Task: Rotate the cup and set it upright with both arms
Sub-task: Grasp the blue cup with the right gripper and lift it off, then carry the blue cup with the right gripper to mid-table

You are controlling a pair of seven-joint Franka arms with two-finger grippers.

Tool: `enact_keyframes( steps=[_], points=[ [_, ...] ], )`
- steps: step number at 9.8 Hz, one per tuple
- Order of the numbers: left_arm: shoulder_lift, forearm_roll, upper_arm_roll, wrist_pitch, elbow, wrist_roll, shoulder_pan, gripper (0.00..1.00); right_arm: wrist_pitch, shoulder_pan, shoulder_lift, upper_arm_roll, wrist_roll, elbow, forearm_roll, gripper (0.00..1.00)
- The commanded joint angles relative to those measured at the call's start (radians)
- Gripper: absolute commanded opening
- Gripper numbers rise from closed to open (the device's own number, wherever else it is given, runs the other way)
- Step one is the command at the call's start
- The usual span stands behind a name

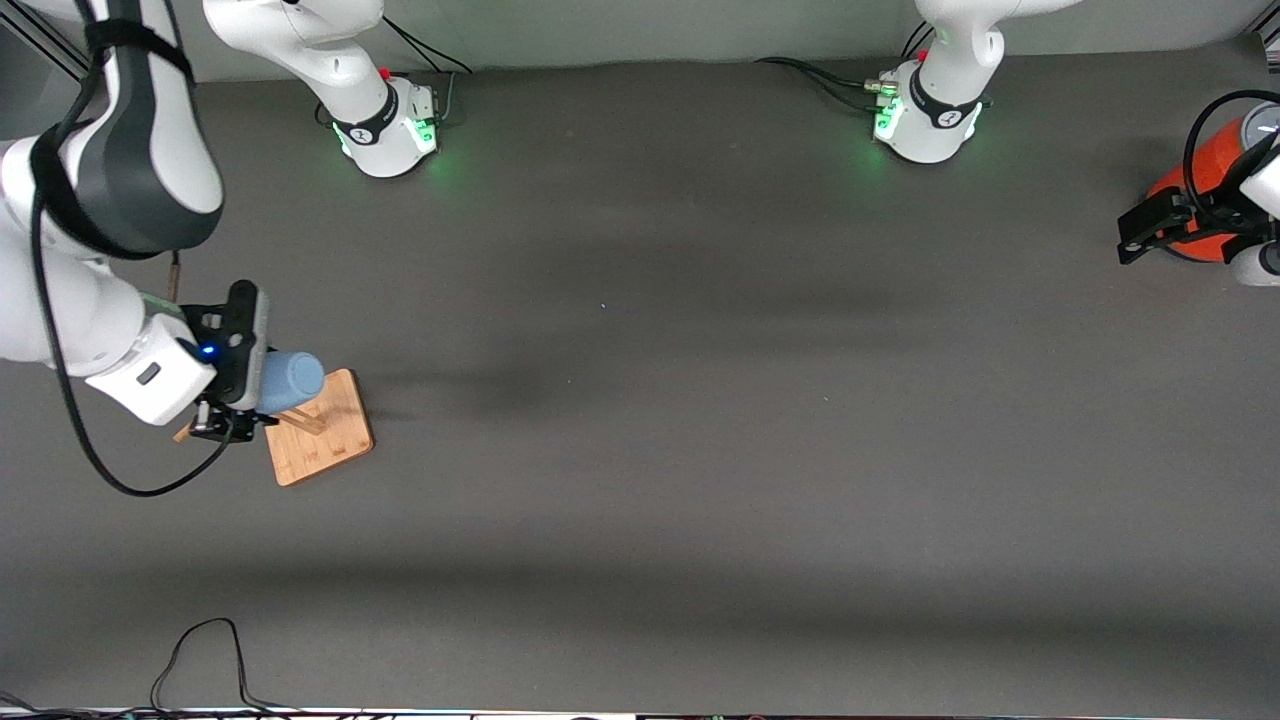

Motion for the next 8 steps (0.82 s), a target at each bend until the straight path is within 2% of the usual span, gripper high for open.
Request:
enact_keyframes(
  steps=[1, 5, 8],
  points=[
    [0.005, 0.006, 0.002, -0.001, 0.013, 0.000, -0.001, 1.00, -0.022, 0.087, -0.005, -0.010, 0.114, 0.039, 0.015, 0.38],
    [0.024, 0.010, 0.008, 0.000, 0.012, 0.000, 0.011, 1.00, 0.012, 0.274, 0.033, -0.010, 0.361, 0.036, 0.014, 0.35],
    [0.061, 0.013, 0.008, 0.020, 0.010, 0.000, 0.061, 1.00, 0.162, 0.429, 0.131, -0.010, 0.524, 0.036, 0.006, 0.35]
  ],
)
